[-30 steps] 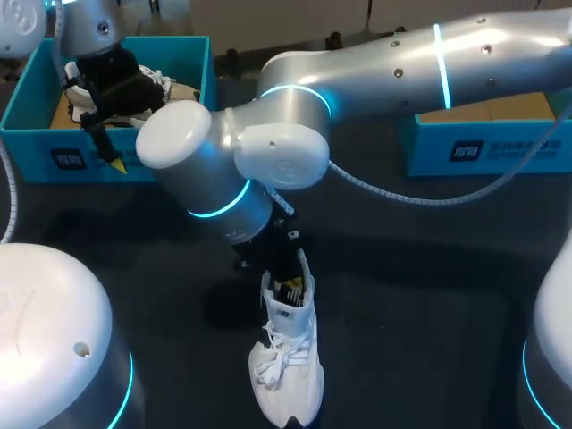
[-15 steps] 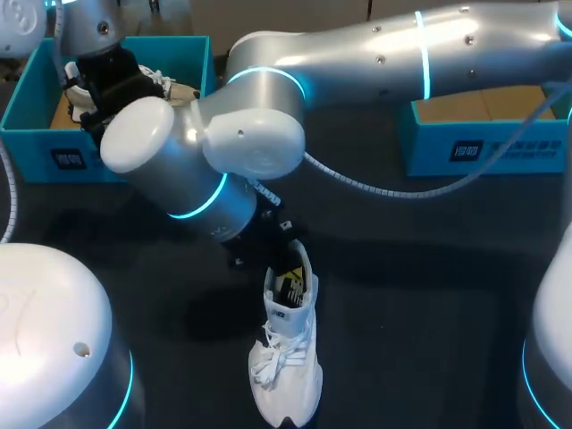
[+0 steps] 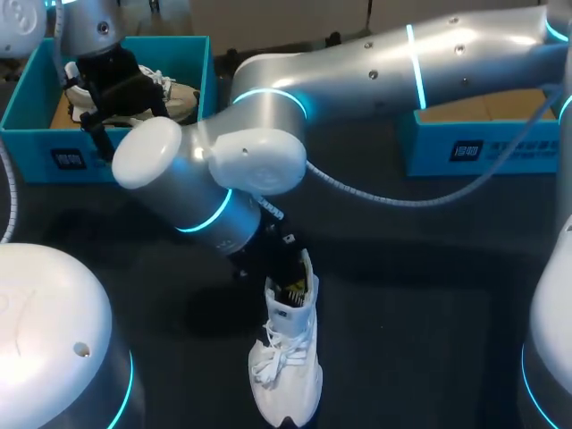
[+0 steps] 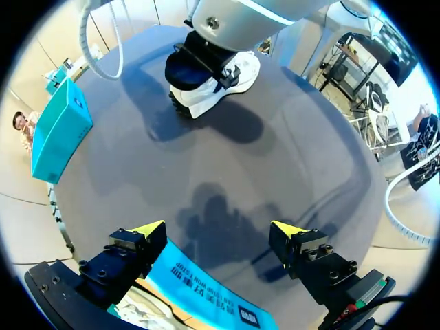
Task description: Take the shoe out of the shoebox, open the shoe tongue, remove and reinsert the insole, then place the shoe into the shoebox
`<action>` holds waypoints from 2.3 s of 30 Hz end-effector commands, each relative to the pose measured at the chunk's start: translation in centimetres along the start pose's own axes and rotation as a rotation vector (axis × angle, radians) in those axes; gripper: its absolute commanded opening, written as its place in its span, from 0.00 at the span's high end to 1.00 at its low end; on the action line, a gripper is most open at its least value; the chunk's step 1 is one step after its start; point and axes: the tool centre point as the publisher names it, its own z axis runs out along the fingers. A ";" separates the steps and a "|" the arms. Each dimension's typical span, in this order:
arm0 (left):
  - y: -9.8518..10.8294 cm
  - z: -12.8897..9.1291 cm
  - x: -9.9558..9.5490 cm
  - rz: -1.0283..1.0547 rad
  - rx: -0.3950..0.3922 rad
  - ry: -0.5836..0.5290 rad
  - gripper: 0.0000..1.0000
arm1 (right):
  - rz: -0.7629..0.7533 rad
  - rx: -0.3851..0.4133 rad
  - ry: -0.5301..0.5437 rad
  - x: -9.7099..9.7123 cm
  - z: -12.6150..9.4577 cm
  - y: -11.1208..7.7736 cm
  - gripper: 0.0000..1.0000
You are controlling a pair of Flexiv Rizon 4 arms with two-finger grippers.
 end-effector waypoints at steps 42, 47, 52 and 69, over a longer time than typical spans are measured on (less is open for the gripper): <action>0.0 0.0 0.1 0.000 -0.002 0.000 0.00 | 0.186 -0.019 0.041 0.8 0.9 0.5 1.00; 0.0 0.0 0.1 0.000 -0.002 0.000 0.00 | 0.180 -0.046 0.118 1.2 0.6 0.4 1.00; 0.0 0.0 0.1 0.000 -0.002 0.000 0.00 | 0.167 -0.050 0.130 0.3 -1.7 0.4 1.00; 0.0 0.0 0.1 0.000 -0.002 0.000 0.00 | 0.150 -0.116 0.299 -1.3 -2.2 0.7 1.00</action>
